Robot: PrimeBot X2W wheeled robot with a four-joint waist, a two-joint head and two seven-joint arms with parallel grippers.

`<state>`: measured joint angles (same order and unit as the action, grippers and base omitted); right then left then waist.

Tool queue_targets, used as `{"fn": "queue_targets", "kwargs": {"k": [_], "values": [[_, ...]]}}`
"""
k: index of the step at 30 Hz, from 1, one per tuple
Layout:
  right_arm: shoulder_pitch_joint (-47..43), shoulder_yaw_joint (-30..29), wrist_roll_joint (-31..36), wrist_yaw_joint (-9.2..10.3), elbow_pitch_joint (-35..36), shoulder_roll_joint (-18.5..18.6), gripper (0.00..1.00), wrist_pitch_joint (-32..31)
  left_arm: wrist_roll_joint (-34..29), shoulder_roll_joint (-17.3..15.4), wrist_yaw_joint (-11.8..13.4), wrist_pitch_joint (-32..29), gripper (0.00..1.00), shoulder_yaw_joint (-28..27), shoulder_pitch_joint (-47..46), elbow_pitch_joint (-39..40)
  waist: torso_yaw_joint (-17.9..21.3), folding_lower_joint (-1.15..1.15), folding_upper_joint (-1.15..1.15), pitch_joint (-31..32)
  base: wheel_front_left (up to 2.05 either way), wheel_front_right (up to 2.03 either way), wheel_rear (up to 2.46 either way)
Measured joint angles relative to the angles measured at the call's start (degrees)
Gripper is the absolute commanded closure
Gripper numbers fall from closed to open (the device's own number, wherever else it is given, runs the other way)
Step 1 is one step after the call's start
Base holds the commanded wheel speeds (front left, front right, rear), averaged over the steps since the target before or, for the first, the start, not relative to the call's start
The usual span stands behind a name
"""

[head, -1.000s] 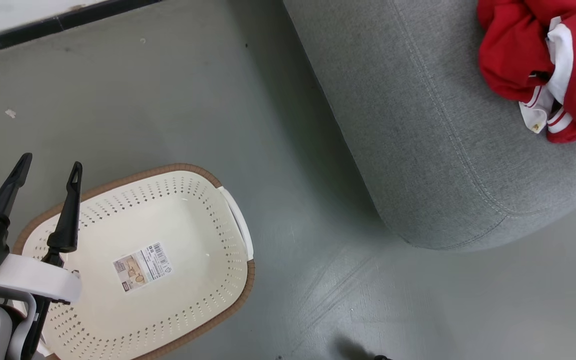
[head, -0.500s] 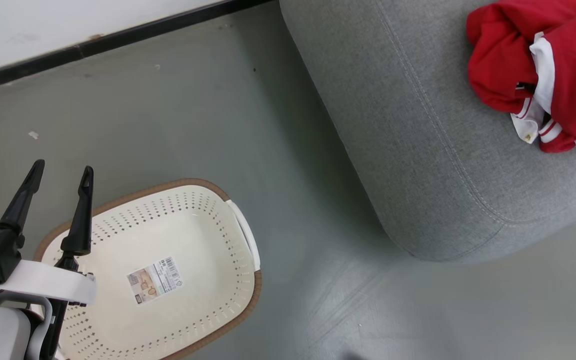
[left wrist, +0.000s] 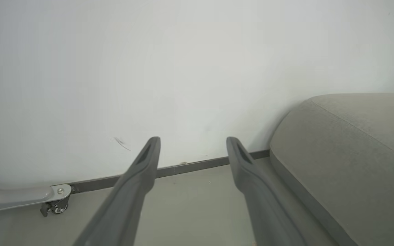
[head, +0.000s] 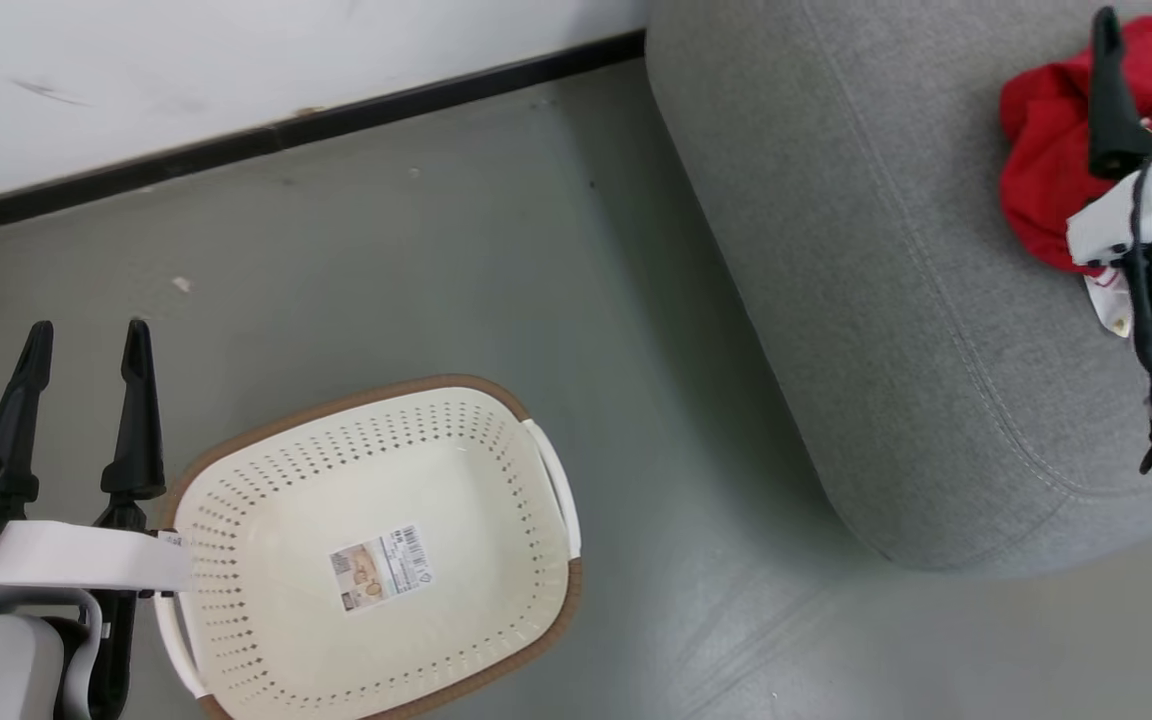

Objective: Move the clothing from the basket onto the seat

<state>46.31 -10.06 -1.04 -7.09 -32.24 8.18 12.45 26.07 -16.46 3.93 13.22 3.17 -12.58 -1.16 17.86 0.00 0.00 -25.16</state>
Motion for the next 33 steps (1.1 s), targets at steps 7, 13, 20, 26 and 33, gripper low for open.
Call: {"fn": "queue_targets", "kwargs": {"k": [7,13,20,26,33], "values": [[-0.45,6.02,0.01,0.0,0.97,0.03,0.0,1.01,0.76,1.81,0.47,0.56,0.0,-0.85,0.34,-0.33,-3.13,0.0,0.0,2.26,0.0,0.0,0.0],[-3.03,12.55,-1.8,0.0,2.18,0.2,0.0,1.68,2.0,3.37,0.43,0.82,0.0,-0.93,1.38,-1.18,-5.63,0.0,0.0,4.33,0.0,0.0,0.0],[-6.3,16.58,-4.78,0.0,4.65,0.82,0.0,1.86,2.29,4.26,-0.6,1.01,0.0,-1.02,1.77,-2.08,-8.21,0.0,0.0,6.86,0.0,0.0,0.0],[-9.94,18.14,-7.4,0.0,9.46,1.51,0.0,1.91,2.61,5.36,-1.65,1.08,0.0,-1.0,3.19,-2.93,-10.2,0.0,0.0,9.08,0.0,0.0,0.0],[-15.41,18.79,-9.38,0.0,13.43,1.9,0.0,1.91,2.57,6.71,-2.97,1.08,0.0,-1.07,5.11,-3.72,-12.33,0.0,0.0,11.61,0.0,0.0,0.0]]}}
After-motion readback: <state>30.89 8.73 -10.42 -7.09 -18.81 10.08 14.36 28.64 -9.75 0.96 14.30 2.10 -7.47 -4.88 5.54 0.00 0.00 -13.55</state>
